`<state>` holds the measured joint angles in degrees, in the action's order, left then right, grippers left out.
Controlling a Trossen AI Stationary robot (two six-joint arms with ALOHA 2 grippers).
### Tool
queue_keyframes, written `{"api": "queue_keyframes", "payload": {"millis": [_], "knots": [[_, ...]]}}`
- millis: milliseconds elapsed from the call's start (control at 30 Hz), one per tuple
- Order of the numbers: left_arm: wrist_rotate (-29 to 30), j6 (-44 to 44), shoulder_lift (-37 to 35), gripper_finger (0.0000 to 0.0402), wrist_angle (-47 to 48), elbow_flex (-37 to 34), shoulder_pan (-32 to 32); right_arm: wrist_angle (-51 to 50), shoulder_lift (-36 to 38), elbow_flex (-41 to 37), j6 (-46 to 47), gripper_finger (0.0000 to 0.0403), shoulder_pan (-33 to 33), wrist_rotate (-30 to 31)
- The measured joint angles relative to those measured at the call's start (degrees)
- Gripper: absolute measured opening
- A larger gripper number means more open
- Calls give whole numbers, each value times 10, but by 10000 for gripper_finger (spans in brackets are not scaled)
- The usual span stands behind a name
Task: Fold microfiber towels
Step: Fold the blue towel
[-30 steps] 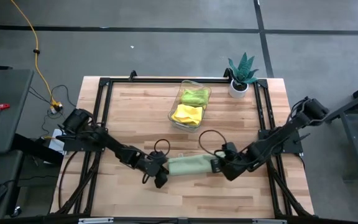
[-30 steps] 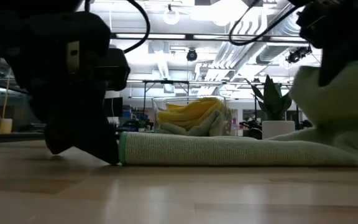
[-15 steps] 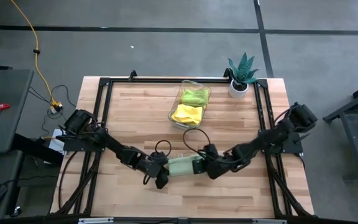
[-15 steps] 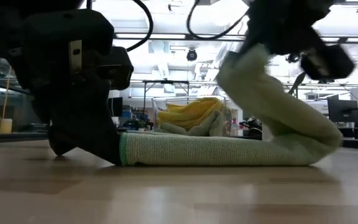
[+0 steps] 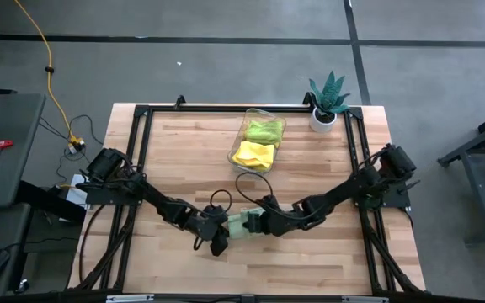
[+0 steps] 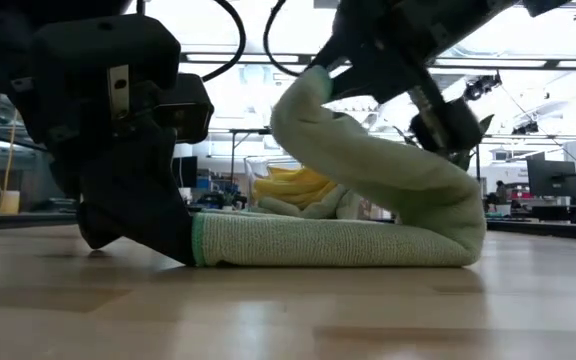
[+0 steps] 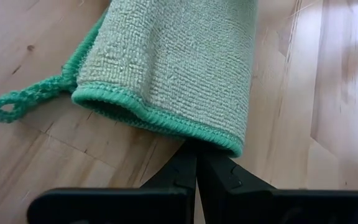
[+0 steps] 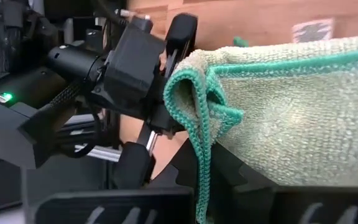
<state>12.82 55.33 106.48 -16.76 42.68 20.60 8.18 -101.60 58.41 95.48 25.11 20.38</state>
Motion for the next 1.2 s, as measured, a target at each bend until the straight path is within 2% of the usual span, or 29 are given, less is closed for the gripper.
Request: {"api": "queue_keyframes", "payload": {"millis": [167,500,633,767,1033,1200], "knots": [[2,0,0,0,-1,0,0,52,-27,0,2,0,-8,-18],[5,1,0,0,-3,0,0,50,-42,0,20,1,-11,-28],[7,1,1,0,-5,-1,0,58,-42,0,20,17,-13,-23],[7,1,1,0,-6,-1,0,68,-42,0,20,62,-16,-19],[7,4,1,0,-6,-1,0,76,-37,0,-25,189,-28,-30],[6,-7,-2,0,-5,-1,0,44,-4,-1,-94,224,-37,-56]]}}
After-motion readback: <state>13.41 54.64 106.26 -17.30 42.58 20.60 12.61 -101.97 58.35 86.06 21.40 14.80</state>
